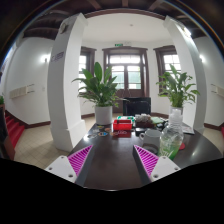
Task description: Pour water
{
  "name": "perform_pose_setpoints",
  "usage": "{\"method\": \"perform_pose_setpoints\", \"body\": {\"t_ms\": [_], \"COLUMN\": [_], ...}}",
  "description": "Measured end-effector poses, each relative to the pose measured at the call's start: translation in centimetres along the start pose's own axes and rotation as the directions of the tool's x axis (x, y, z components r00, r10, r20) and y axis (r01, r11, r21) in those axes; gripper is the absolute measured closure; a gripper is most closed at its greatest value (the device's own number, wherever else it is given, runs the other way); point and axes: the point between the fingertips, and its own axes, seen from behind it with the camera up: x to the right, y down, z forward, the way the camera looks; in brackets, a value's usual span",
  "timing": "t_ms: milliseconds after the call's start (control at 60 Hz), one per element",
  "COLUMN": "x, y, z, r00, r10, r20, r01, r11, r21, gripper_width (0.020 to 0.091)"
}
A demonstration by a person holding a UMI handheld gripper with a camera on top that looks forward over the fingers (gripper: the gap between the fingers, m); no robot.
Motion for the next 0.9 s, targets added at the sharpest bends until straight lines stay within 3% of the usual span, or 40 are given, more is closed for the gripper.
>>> {"method": "perform_pose_setpoints", "body": {"t_ms": [200,583,900], "x": [0.9,10.5,16.0], "y": [0.6,4.0,3.1], "z": [-0.3,-5.1,-1.1], "r00": [1.000,0.985,0.982], "r10": [0.006,-0.012,0.000], "r20": [-0.010,-0.173,-0.187], "r01": [-0.006,0.003,-0.006], "r11": [1.000,0.998,0.999], "r21": [-0.006,-0.055,-0.032], "gripper_width": [0.0306,0.0303,0.0307]}}
